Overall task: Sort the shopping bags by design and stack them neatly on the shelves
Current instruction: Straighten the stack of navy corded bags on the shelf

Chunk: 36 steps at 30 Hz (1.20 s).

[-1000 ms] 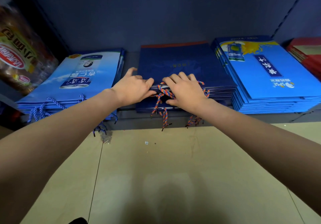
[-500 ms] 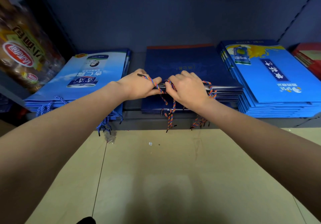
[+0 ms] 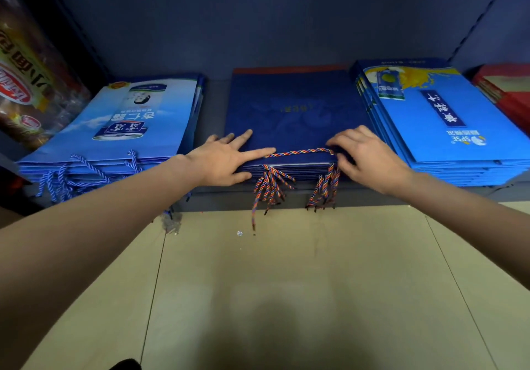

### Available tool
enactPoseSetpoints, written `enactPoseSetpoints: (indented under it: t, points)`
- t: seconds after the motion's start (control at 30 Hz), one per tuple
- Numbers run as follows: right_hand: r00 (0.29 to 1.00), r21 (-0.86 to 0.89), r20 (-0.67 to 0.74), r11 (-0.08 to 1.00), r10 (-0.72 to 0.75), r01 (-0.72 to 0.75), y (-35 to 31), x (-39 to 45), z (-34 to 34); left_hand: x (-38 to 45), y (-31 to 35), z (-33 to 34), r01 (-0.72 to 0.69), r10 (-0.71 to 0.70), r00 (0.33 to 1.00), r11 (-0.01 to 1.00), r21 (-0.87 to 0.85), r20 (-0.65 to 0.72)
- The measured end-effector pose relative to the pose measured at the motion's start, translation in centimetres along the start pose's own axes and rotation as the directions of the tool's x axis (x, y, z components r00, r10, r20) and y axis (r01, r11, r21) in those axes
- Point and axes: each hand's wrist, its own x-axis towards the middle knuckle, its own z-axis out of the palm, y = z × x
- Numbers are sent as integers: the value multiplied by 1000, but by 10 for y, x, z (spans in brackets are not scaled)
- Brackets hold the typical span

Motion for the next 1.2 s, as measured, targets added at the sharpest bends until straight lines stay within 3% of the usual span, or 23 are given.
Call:
enactPoseSetpoints:
  t: [0.07,0.17,0.23,0.3,0.4,0.6,0.87,0.93,1.03,1.1,1.2]
  points:
    - [996,29,57,997,73,-75,0,-2,3,1,4,-1,20,-21,1000,993,-115,-8]
    - [983,14,168,997,68,-72,-3,-6,2,2,13,-1,11,-68,984,945,-328,-163]
    - [980,41,172,994,96,-104,-8,-10,1,4,28,1,42,-186,955,855,-517,-231]
    - [974,71,147,980,174,-186,-15,-12,4,9,46,1,116,-326,921,751,-650,-212]
    - [952,3,118,959,282,-284,-29,-11,16,16,57,-4,188,-384,907,734,-652,-171]
    - [935,-112,7,930,354,-351,-46,-11,35,12,48,-6,156,-303,945,750,-642,-125]
    - [975,-94,100,978,196,-187,-27,-19,27,5,53,5,166,-248,965,828,-536,-85]
    - [981,56,110,985,159,-166,-22,-30,20,2,62,9,176,-308,943,789,-588,-131]
    - [928,435,-81,851,363,-294,-21,-45,1,6,75,10,217,-452,872,705,-676,-190]
    - [795,572,-154,709,586,-412,-19,-55,-7,10,79,16,227,-491,842,698,-679,-223]
    - [636,690,81,417,768,-592,-25,-73,3,6,83,29,256,-484,828,775,-578,-282]
